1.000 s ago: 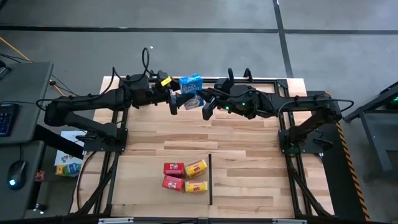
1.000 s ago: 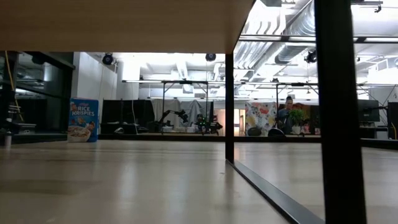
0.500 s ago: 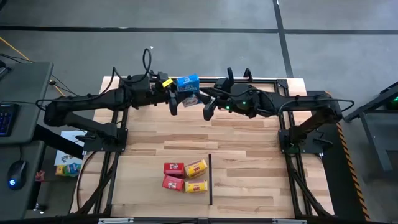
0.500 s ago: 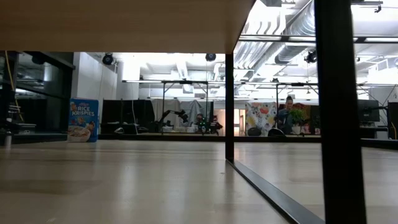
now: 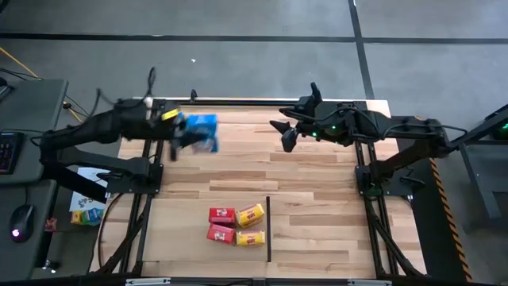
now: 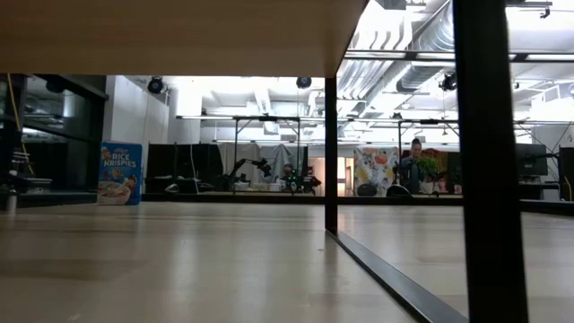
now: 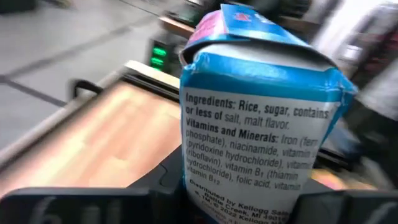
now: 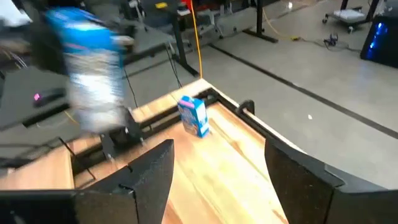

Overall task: Stack cereal on shelf
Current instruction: Put the right blue cereal box on the shelf

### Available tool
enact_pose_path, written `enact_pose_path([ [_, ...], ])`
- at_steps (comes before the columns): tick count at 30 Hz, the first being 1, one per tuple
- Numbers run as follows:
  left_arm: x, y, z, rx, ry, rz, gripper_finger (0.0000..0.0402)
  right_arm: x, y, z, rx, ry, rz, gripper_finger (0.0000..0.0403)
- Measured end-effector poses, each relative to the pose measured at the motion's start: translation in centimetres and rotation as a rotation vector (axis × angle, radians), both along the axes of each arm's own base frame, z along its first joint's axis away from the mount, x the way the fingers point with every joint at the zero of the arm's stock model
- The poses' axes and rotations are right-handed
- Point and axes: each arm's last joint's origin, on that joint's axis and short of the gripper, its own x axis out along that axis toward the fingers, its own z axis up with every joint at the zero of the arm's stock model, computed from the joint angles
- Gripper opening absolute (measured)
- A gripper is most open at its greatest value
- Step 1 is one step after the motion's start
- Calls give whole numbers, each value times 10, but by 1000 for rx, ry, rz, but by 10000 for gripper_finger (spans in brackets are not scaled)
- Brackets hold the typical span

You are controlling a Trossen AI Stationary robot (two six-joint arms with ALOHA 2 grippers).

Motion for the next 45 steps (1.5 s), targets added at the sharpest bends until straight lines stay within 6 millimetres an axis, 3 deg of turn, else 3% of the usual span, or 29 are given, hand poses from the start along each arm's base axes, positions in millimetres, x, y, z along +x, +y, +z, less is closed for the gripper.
enact_pose_path([
  [8, -61, -40, 6, -226, -35, -209, 92, -4, 0, -4, 54, 28, -22, 243],
  [11, -70, -49, -1, -261, -50, -222, 93, -4, 0, -5, 73, 35, -30, 243],
  [19, -63, -90, -46, -385, 62, -341, 95, -5, 0, -6, 110, 22, -57, 243],
  [25, -64, -126, -52, -497, 47, -455, 96, -5, -1, -7, 121, 20, -79, 243],
  [29, -66, -151, -62, -383, 66, -426, 96, -5, -1, -7, 139, 12, -86, 243],
  [34, -60, -170, -84, -187, 66, -220, 96, -6, -1, -8, 158, 11, -96, 243],
  [45, -43, -212, -125, -79, 74, -57, 97, -7, -1, -10, 158, 37, -99, 243],
])
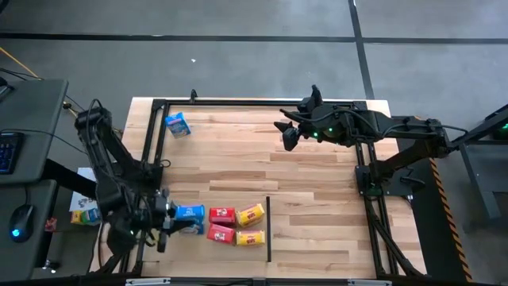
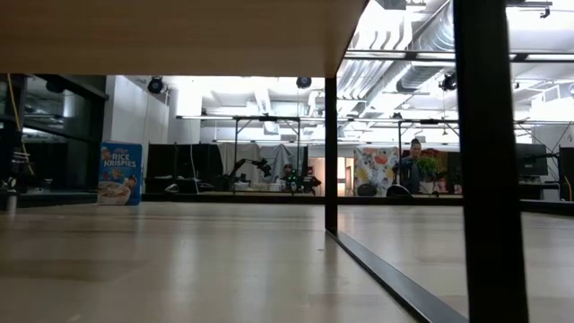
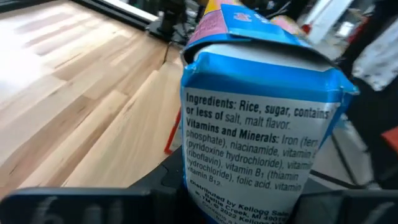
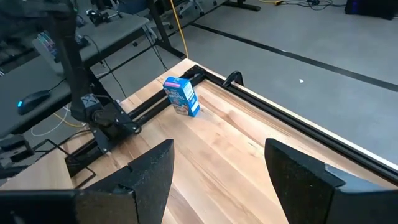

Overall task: Stack cereal on shelf
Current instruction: Put the right blue cereal box on the shelf

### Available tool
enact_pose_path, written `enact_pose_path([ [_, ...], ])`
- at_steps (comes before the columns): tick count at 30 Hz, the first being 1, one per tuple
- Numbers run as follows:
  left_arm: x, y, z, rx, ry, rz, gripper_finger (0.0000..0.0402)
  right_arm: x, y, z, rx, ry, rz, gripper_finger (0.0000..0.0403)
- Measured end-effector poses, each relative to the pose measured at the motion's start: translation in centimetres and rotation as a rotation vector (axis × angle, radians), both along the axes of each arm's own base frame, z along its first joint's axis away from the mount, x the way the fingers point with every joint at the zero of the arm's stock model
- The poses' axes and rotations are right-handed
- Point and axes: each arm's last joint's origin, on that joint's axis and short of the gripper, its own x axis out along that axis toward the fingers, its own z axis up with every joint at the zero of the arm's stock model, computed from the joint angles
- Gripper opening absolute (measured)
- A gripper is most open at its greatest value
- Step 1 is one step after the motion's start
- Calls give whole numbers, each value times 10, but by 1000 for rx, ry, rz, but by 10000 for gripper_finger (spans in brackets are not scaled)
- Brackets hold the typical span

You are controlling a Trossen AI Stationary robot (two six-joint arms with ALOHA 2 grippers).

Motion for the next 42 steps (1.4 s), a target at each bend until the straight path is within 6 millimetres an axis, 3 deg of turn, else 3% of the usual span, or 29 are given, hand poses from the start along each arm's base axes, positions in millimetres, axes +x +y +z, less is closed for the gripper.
enact_pose_path([
  [6, 7, -14, -20, 33, 13, 51, 97, -1, 0, -2, 1, 26, 15, 243],
  [13, 11, -18, -28, 100, 14, 63, 103, -1, 0, -2, 2, 30, 20, 243],
  [24, 11, -20, -29, 229, 61, -27, 133, -1, 1, -2, -1, 34, 32, 243],
  [33, 10, -19, -29, 200, 107, -83, 165, -1, 1, -3, -1, 35, 34, 243],
  [42, 4, -8, -12, 138, 101, -133, 214, -1, 1, -3, -10, 40, 39, 243],
])
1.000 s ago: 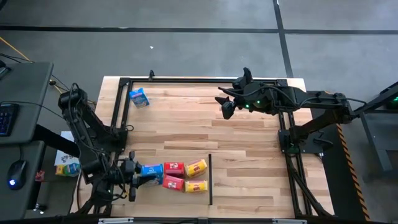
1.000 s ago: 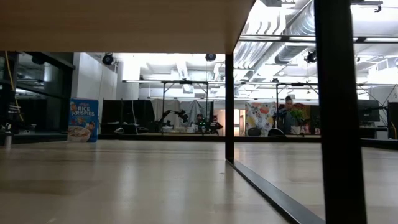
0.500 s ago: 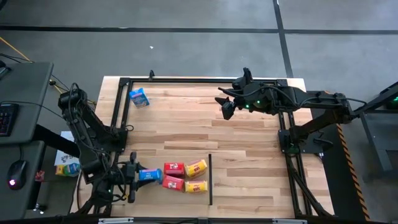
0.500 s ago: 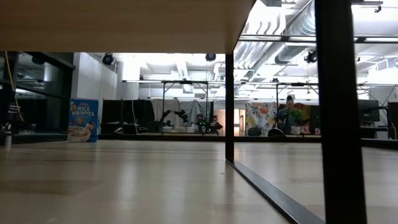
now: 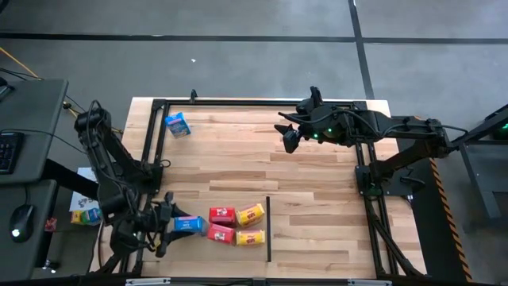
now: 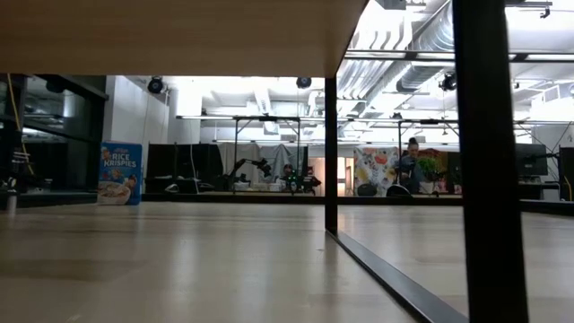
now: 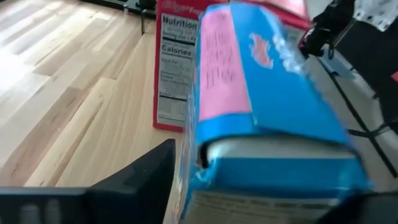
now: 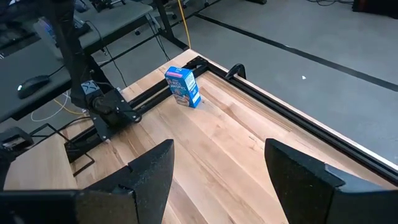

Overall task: Stack cereal on shelf
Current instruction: Put the right blue cereal box on the shelf

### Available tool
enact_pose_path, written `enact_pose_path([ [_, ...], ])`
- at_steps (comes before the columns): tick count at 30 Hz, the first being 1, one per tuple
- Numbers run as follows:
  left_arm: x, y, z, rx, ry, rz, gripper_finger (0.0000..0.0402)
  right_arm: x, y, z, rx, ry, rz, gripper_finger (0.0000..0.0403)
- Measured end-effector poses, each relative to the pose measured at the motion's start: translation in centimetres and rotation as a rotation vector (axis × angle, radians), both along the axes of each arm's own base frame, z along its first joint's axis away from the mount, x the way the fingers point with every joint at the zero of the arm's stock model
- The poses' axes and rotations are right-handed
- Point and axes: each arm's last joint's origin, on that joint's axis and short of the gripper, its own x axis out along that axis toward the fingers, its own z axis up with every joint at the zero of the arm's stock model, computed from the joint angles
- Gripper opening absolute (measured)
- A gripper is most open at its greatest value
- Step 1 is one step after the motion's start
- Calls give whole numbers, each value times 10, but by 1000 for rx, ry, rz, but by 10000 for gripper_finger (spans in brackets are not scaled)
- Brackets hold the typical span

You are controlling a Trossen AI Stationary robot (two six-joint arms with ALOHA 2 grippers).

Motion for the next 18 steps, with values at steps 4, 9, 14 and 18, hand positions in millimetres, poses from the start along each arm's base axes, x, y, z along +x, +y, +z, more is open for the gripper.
enact_pose_path([
  [4, -3, 6, 8, -35, -15, -3, 231, 0, 0, 0, -1, 0, 0, 243],
  [9, -5, 11, 15, -51, -25, -20, 247, 0, 0, 0, -1, 1, 0, 243],
  [14, -9, 17, 23, -101, -20, -49, 253, 0, 0, 0, 28, -9, 10, 243],
  [18, -13, 24, 32, -146, -15, -96, 253, 1, 1, 0, 42, -7, 39, 243],
])
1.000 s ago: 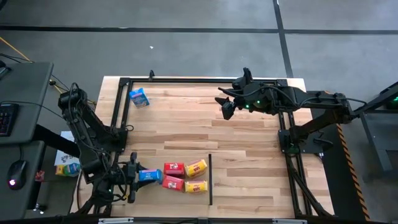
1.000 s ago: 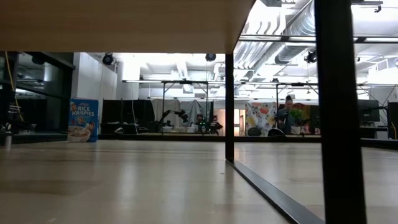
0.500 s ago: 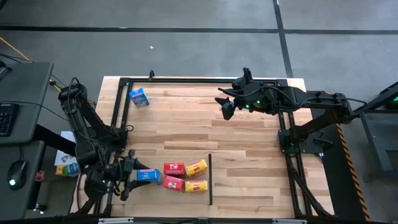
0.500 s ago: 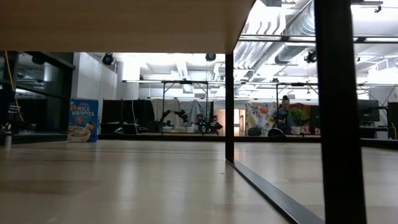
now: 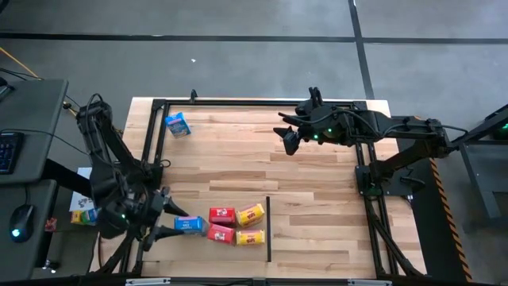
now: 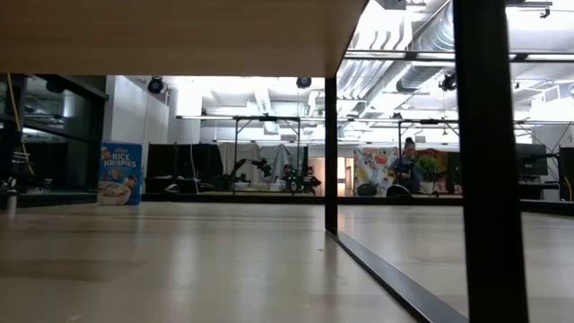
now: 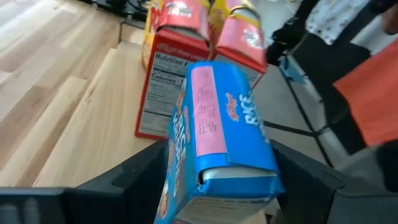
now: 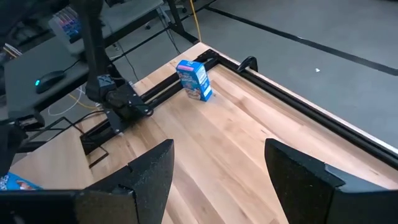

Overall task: Stack cereal on shelf
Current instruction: Put the right blue cereal box on the shelf, then put the blue cereal box on the shelf aligned with the other blue cereal box

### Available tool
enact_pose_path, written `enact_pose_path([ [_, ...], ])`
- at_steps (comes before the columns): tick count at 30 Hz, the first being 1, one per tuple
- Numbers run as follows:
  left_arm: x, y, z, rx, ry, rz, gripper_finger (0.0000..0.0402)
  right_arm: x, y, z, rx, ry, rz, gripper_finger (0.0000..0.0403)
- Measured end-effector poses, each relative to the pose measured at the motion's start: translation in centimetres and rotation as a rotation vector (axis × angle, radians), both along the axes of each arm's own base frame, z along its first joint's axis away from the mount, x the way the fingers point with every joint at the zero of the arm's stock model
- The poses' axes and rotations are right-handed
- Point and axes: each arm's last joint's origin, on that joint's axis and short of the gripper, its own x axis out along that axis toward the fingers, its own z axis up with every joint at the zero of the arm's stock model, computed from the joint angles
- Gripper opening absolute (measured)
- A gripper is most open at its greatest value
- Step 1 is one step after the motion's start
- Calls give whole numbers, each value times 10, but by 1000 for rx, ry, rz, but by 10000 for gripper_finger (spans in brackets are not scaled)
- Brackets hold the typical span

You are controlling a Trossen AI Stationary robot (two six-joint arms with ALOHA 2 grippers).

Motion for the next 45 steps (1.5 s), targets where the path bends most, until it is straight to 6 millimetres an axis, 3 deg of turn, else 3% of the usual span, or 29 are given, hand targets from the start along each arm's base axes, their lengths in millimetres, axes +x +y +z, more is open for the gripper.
enact_pose_path([
  [15, -15, 35, 33, -238, -11, -126, 253, 0, -2, 0, 14, -7, -12, 243],
  [24, -24, 76, 78, -439, -300, -118, 253, 0, -2, 0, 27, -17, -20, 243],
  [27, -31, 96, 92, -444, -418, -59, 253, 0, -2, 0, 26, -16, -20, 243],
  [31, -41, 124, 106, -305, -481, 130, 253, 0, -2, 0, 24, -16, -23, 243],
  [35, -55, 156, 118, -160, -440, 406, 253, 0, -2, 0, 23, -16, -23, 243],
  [39, -75, 185, 124, -121, -369, 563, 253, 0, -2, 0, 15, -13, -20, 243],
  [42, -84, 195, 121, -189, -322, 603, 253, 0, -2, 0, 0, -5, -13, 243],
  [45, -75, 184, 117, -252, -296, 577, 253, 0, -2, 0, -16, 3, -19, 243],
])
